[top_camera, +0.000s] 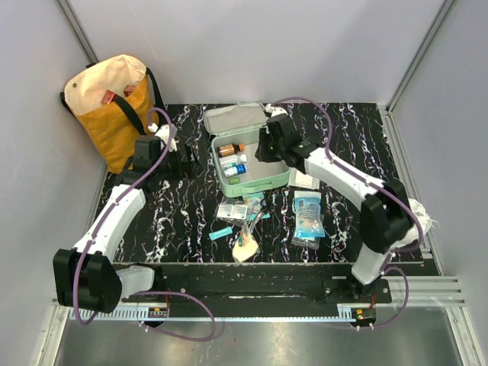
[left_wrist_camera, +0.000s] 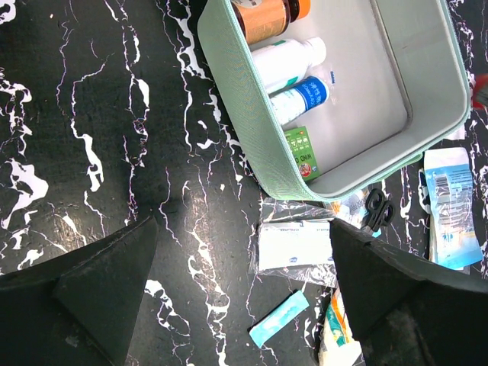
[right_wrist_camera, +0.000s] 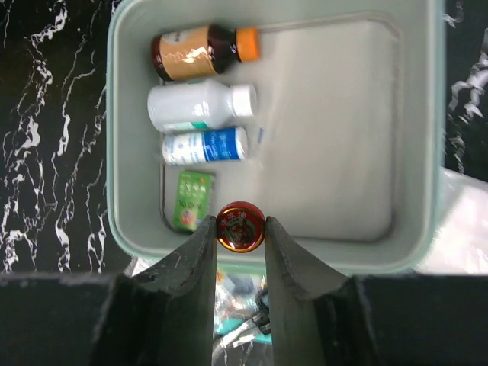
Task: Organize the medicine kit
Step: Place the medical item at the medicine box.
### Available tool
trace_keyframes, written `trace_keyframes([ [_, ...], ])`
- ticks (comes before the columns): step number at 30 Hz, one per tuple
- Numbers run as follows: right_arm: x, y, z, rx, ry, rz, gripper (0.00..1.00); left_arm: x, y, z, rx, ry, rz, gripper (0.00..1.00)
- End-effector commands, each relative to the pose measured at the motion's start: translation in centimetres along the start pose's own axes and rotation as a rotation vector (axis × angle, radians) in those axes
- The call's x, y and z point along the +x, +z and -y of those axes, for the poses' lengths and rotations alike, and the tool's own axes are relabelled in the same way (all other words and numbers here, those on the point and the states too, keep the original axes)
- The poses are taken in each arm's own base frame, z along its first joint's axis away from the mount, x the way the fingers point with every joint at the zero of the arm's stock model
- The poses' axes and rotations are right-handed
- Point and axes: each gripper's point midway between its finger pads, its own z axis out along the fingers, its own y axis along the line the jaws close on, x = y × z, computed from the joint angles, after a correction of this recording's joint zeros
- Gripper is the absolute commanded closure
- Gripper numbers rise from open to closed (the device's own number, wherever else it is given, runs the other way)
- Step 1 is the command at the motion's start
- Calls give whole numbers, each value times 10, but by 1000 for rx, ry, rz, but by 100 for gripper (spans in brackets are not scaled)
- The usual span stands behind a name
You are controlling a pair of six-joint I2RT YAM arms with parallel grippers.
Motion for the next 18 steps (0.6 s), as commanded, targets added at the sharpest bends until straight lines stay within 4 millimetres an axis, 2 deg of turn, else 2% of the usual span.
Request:
trace_keyframes([
  [1, 0, 36, -25, -104, -3, -59, 67, -14, -4, 6, 25, 14, 63, 1],
  [6, 33, 60, -39, -163, -14, -161, 67, -14, -4, 7, 27, 12, 64, 1],
  [9, 48, 66, -43, -164, -35, -202, 67, -17, -4, 6, 19, 11, 74, 1],
  [13, 60, 71, -48, -179, -54, -232, 66, -14, -3, 5, 20, 4, 66, 1],
  [18, 61, 78, -56, -193, -74, -254, 66, -13, -3, 7, 29, 0, 65, 1],
])
